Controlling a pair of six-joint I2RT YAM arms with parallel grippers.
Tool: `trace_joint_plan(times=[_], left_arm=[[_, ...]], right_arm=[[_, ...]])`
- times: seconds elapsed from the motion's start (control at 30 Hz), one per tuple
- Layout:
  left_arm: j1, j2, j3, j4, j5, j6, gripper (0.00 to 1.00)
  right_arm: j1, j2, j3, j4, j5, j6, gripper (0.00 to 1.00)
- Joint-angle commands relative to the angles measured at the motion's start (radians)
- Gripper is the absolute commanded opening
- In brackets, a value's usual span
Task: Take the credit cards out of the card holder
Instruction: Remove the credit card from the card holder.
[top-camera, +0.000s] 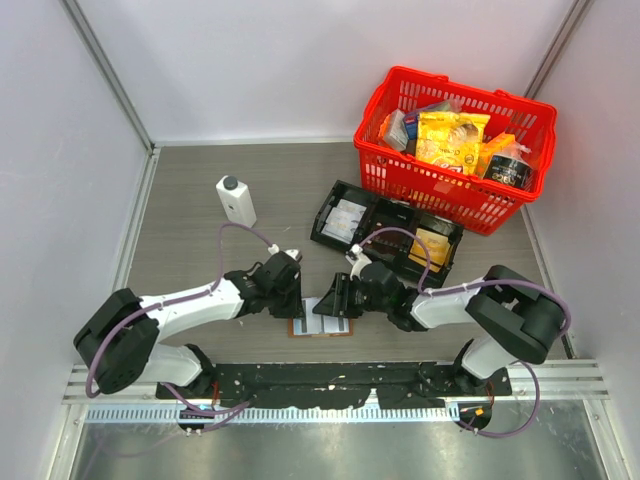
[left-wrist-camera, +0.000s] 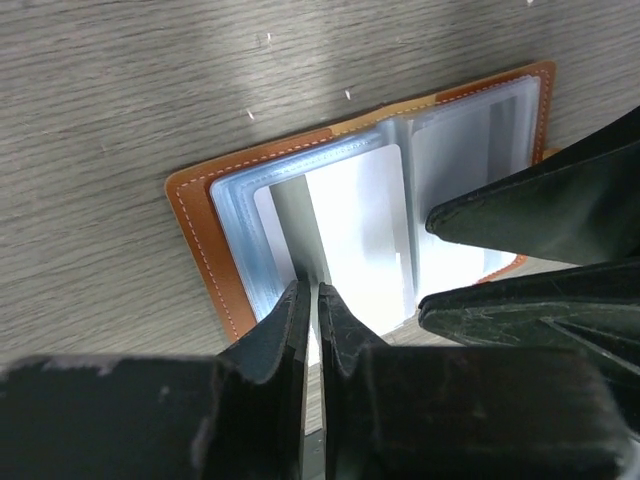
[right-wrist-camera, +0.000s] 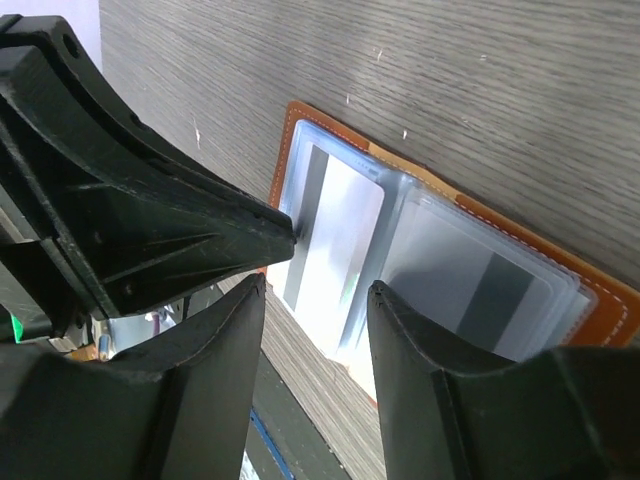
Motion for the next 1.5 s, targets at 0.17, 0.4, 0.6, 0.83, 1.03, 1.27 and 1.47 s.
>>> trace_joint_plan(times=[0.17, 0.4, 0.6, 0.83, 1.03, 1.27, 1.47], left_arm=[[0.003, 0.083, -0.033, 0.054, -0.039, -0.022, 0.0], [0.003, 0.068, -0.069, 0.085, -0.044, -0.083, 0.0], [0.002, 0.043, -0.089, 0.1, -0.083, -0.158, 0.0], [0.002, -0.036, -0.102, 0.063, -0.12, -0.241, 0.0], [0.002, -0.099, -0.087, 0.005, -0.178, -0.258, 0.0], [0.002, -0.096, -0.026, -0.053, -0.211, -0.209, 0.02], [0.002, -0.05, 0.005, -0.07, -0.177, -0.171, 0.02]], right_arm=[[-0.004, 0.081, -0.05, 0.256, -0.034, 0.058, 0.46], [-0.009, 0.132, -0.123, 0.421, -0.063, 0.102, 0.43], [-0.04, 0.168, -0.13, 0.5, -0.17, 0.108, 0.32], [-0.096, 0.188, -0.155, 0.595, -0.242, 0.113, 0.01], [-0.147, 0.184, -0.213, 0.661, -0.293, 0.107, 0.01], [-0.155, 0.106, -0.201, 0.488, -0.29, 0.058, 0.21], [-0.155, 0.018, -0.124, 0.267, -0.238, -0.01, 0.35]])
